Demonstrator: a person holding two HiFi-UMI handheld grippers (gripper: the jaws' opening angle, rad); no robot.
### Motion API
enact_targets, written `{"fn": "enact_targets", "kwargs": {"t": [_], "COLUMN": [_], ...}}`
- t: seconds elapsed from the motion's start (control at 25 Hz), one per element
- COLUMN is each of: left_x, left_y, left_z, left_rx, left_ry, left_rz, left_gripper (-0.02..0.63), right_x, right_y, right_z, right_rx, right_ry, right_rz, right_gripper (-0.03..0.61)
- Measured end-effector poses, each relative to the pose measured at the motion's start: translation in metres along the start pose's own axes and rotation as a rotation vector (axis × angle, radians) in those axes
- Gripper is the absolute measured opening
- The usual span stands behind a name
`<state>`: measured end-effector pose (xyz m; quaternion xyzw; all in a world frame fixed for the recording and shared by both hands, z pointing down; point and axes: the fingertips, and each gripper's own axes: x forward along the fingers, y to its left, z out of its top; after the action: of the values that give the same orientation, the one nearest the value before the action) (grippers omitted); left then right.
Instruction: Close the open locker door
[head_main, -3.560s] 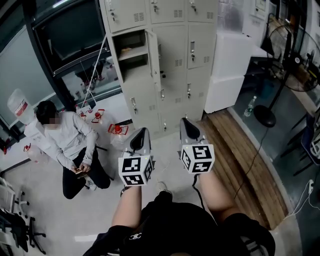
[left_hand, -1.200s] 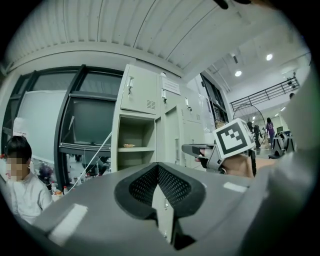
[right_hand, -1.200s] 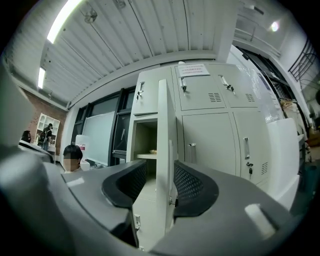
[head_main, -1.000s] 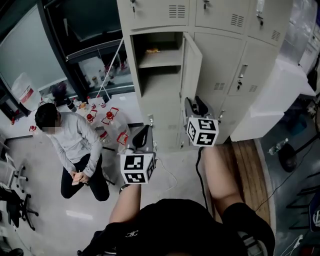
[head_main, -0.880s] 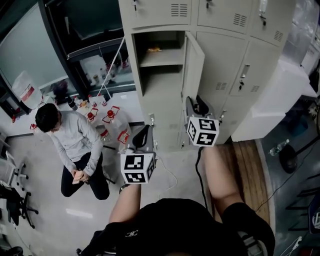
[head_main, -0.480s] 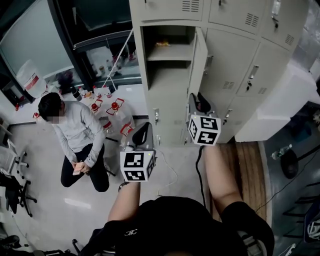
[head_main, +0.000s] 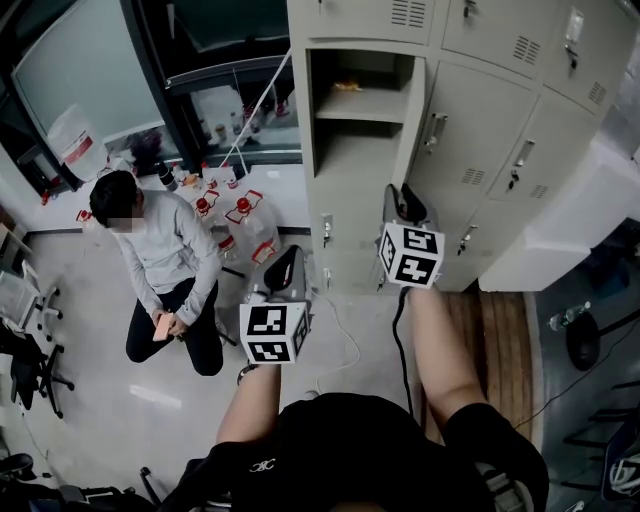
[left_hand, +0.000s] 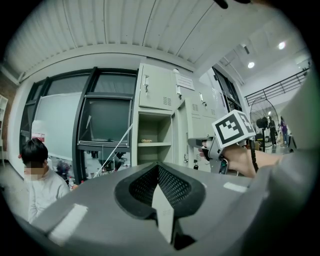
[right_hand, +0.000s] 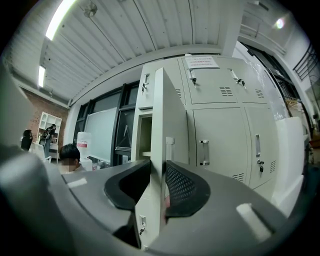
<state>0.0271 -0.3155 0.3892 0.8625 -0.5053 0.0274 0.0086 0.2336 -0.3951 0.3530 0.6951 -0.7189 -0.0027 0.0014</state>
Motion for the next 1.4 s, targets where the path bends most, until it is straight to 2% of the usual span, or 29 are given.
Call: {"fn": "enact_targets", "kwargs": {"t": [0.28, 0.52, 0.8, 1.4], "left_x": [-0.002, -0.007, -0.009, -0.008], "left_y": [0.011, 0.034, 0.058, 0.116], "left_z": [0.003, -0.002, -0.005, -0.006], "left_rx": [0.002, -0.005, -0.014, -0.024], "left_ry": [-0.012, -0.005, -0.013, -0.024], "left_rz": [-0.010, 0.004, 0.018, 0.062], "left_gripper": [0.000, 0.000, 0.000, 0.000], "right_x": [0.009, 0.019, 0.037, 0.086], "right_y": [0.014, 0.027, 0.051, 0.088], "right_z": [-0.001, 0.000, 0.000, 0.002], "right_rx": [-0.005, 0.007, 0.002, -0.016], "right_ry": [0.009, -0.002, 0.011, 0.014], "right_rz": [-0.017, -0.046, -0.027, -0.080], "right_gripper": [0.107, 0.109, 0.098, 0.086]}}
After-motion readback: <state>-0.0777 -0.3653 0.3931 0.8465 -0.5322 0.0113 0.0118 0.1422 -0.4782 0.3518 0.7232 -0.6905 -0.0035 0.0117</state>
